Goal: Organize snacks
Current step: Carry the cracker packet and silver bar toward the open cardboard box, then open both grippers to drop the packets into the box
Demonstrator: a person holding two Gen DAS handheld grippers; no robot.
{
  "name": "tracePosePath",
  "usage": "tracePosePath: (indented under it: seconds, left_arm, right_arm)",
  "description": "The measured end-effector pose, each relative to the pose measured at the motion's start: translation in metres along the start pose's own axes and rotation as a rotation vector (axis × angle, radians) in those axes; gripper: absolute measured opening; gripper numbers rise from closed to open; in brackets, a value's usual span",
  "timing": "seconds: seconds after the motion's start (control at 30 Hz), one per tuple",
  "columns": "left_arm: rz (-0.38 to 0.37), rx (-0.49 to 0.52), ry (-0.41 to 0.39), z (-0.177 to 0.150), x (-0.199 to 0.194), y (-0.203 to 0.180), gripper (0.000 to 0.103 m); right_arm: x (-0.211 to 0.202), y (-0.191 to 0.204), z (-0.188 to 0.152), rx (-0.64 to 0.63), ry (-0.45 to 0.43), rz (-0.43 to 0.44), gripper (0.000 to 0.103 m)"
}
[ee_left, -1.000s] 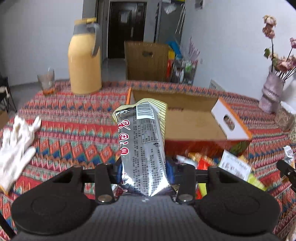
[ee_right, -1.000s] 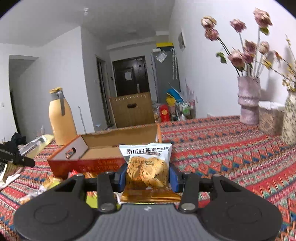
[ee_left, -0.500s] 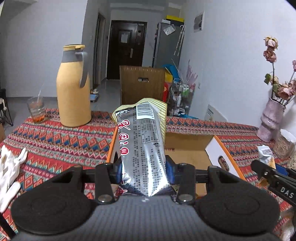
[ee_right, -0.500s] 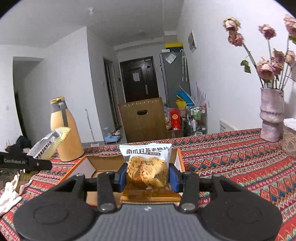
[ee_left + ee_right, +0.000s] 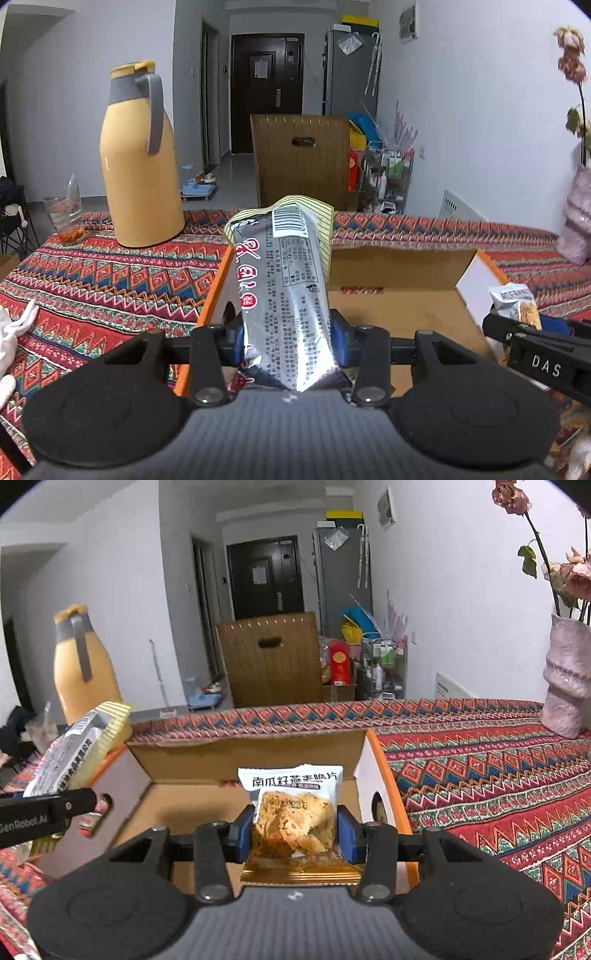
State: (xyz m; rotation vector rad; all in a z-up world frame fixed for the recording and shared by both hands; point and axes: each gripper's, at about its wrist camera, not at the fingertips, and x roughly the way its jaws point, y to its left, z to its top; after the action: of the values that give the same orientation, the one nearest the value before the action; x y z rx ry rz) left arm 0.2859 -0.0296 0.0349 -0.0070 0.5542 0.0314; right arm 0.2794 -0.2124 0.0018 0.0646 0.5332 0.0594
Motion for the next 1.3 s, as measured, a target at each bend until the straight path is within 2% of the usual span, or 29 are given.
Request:
tracePosePath:
  seconds: [0.3,0.33,0.4,0.43,0.5,0.63,0.67,1.0,1.3]
  left_arm:
    - [-0.029,0.019,0.004,-0.013,0.012,0.001,0.045]
    - [-0.037,0.014,0.005,-0.014,0.012,0.002,0.047]
    - [-0.039,0.004,-0.005,-0.013,0.009,0.002,0.059]
    - [-0.036,0.001,-0.016,-0.013,0.006,0.003,0.061]
    - [-0.05,-0.02,-0.029,-0.012,0.002,0.006,0.083]
    - [-0.036,-0.052,-0.068,-0.012,-0.009,0.011,0.103]
    - [-0.03,-0.06,-0.077,-0.011,-0.011,0.011,0.103]
    - [-0.034,-0.069,-0.099,-0.004,-0.026,0.013,0.103]
    - [-0.04,-0.072,-0.153,0.006,-0.07,0.016,0.103]
  right_arm:
    - [0.017,-0.002,-0.016,0.002,0.035,0.011,0.045]
    - [0.018,-0.002,-0.016,0.005,0.036,0.012,0.046]
    - [0.016,-0.006,-0.014,0.014,0.026,0.008,0.048]
    - [0.014,-0.006,-0.014,0.018,0.021,0.009,0.053]
    - [0.008,-0.008,-0.013,0.029,-0.004,0.008,0.076]
    - [-0.005,-0.012,-0.012,0.053,-0.052,0.009,0.097]
    - [-0.007,-0.013,-0.011,0.062,-0.059,0.011,0.103]
    - [-0.026,-0.022,-0.006,0.096,-0.104,0.006,0.103]
    - [-0.072,-0.013,0.001,0.03,-0.187,-0.019,0.103]
